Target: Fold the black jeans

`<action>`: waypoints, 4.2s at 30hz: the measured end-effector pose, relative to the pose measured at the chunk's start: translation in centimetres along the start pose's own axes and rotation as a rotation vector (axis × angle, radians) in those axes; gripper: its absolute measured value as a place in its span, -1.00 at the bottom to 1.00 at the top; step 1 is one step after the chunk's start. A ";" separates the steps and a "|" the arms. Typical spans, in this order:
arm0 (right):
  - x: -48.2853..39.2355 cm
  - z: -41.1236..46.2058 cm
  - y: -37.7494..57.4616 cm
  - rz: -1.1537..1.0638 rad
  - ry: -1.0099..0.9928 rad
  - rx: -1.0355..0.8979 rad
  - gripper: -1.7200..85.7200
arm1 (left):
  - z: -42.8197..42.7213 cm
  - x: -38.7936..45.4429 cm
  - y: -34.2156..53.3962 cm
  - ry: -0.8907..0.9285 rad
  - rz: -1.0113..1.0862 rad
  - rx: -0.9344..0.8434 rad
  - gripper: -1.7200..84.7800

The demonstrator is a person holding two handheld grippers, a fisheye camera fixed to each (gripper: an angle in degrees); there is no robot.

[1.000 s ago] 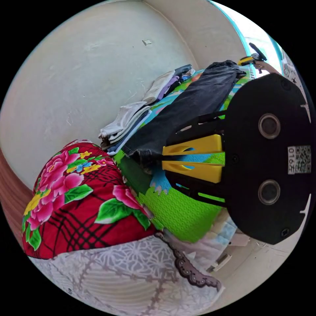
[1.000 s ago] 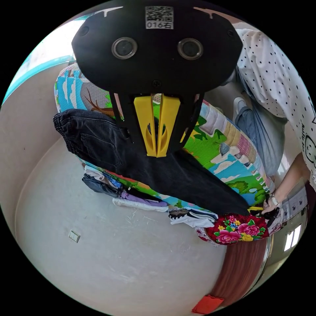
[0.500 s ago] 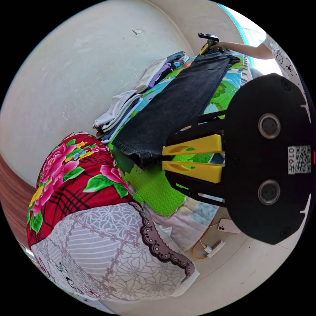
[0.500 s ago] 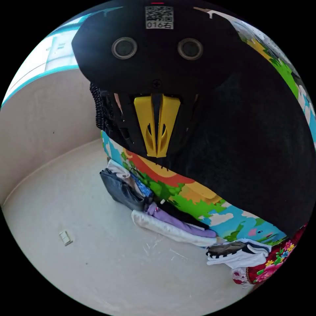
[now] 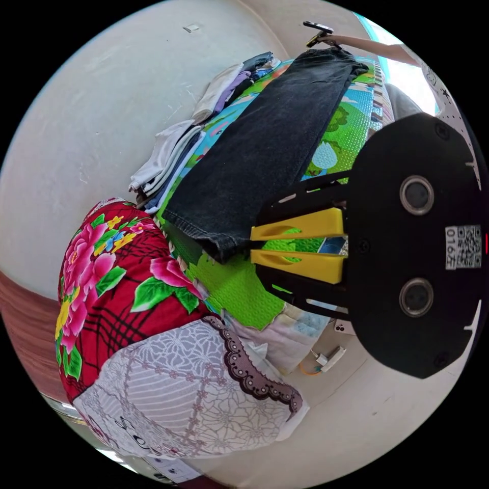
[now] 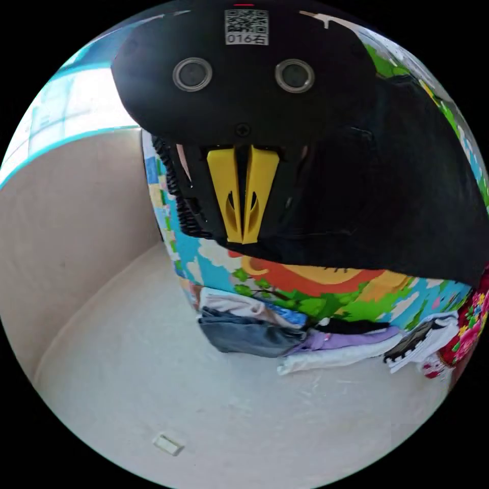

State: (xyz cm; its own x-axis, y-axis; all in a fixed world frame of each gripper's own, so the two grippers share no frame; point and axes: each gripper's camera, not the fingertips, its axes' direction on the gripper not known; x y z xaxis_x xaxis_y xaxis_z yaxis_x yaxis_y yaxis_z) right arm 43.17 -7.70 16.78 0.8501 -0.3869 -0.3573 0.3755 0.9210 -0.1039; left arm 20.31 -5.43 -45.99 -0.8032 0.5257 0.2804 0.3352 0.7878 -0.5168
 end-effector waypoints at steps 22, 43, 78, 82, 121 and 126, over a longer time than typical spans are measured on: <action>-1.1 -3.1 7.0 -0.161 -0.110 -0.147 -0.97 | 6.0 6.3 8.1 0.079 -0.041 0.033 -0.96; -49.0 -27.4 9.7 -0.587 -0.526 0.410 -0.97 | 11.0 3.0 10.5 0.246 -0.058 0.037 -0.95; -77.5 -34.5 12.3 -0.801 -0.317 0.268 -0.97 | 13.2 -15.1 1.7 0.616 -0.402 0.021 -0.70; -78.0 -35.0 12.4 -0.805 -0.303 0.273 -0.97 | 12.6 -15.8 -1.7 0.562 -0.387 0.006 -0.73; -57.1 -39.3 6.5 -0.283 -0.894 0.565 -0.58 | -16.8 -8.0 -43.8 0.823 0.234 0.124 -0.98; -53.5 -39.9 5.4 -0.141 -0.771 0.621 -0.73 | -21.0 -5.2 -49.1 0.786 0.245 0.114 -0.98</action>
State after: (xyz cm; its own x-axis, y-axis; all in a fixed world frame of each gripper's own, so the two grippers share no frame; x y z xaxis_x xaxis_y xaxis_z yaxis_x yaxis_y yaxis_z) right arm -15.02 19.85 -1.65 0.7074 -0.6178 0.3434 0.4308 0.7620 0.4835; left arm 18.37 -40.16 -5.09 -0.1216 0.7824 0.6108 0.3697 0.6068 -0.7037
